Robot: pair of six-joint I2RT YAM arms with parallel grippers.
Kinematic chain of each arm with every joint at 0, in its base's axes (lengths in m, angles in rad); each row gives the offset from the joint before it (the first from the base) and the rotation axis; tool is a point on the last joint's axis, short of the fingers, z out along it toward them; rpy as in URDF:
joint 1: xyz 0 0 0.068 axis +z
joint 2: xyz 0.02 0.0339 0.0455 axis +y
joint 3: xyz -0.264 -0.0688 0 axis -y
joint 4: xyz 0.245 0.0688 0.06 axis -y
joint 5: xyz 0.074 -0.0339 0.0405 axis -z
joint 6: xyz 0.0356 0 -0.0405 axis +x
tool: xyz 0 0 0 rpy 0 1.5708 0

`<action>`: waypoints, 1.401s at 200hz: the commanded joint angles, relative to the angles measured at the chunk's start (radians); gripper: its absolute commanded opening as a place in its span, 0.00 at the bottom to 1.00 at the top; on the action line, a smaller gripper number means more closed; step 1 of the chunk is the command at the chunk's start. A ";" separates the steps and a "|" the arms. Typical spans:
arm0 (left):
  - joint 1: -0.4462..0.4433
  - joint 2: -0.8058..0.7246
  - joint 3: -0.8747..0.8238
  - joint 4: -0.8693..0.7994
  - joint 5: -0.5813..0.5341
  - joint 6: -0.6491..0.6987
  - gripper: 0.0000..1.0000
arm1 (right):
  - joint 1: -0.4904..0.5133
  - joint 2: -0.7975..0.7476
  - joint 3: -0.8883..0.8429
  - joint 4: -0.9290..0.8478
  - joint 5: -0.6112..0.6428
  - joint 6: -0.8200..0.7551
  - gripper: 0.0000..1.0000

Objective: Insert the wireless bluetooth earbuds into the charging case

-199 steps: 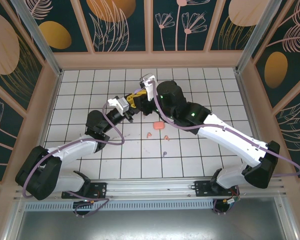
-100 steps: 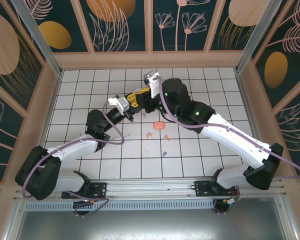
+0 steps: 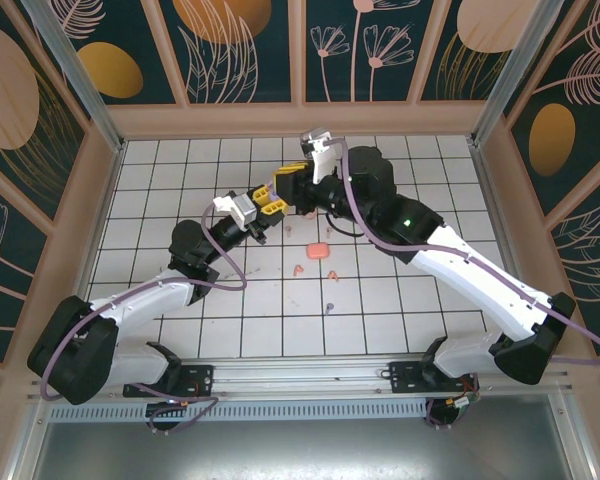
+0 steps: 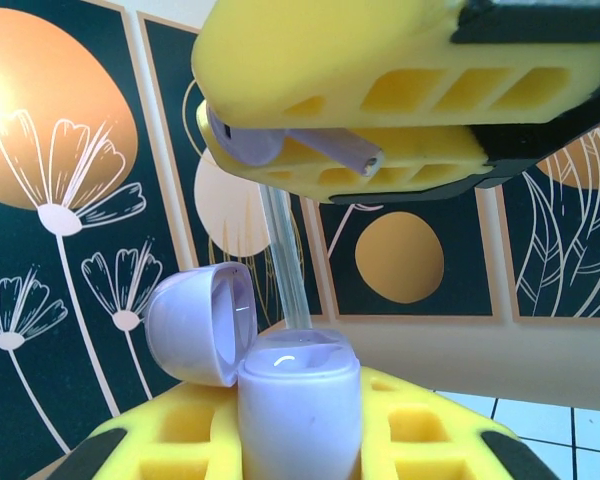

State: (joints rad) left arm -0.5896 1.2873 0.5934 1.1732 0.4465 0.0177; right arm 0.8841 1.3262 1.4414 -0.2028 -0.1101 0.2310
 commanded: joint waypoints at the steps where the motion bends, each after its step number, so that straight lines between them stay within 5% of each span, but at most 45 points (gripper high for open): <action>1: -0.006 -0.025 0.029 0.024 0.024 -0.013 0.00 | -0.017 -0.022 -0.007 0.070 -0.065 0.039 0.21; 84: -0.009 -0.025 0.046 0.006 -0.008 -0.046 0.00 | -0.039 -0.045 -0.068 0.113 -0.127 0.078 0.20; 169: -0.008 -0.060 -0.029 -0.075 -0.413 -0.186 0.00 | -0.114 -0.264 -0.369 -0.069 0.052 0.295 0.20; 216: -0.008 -0.123 -0.061 -0.112 -0.496 -0.179 0.00 | -0.071 -0.152 -0.557 -0.095 0.032 0.440 0.19; 280: -0.009 -0.180 -0.080 -0.150 -0.520 -0.186 0.00 | 0.079 0.128 -0.536 -0.184 0.095 0.571 0.19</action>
State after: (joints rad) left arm -0.5915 1.1404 0.5339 1.0241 -0.0429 -0.1486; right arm 0.9268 1.3846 0.8776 -0.3275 -0.0551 0.7170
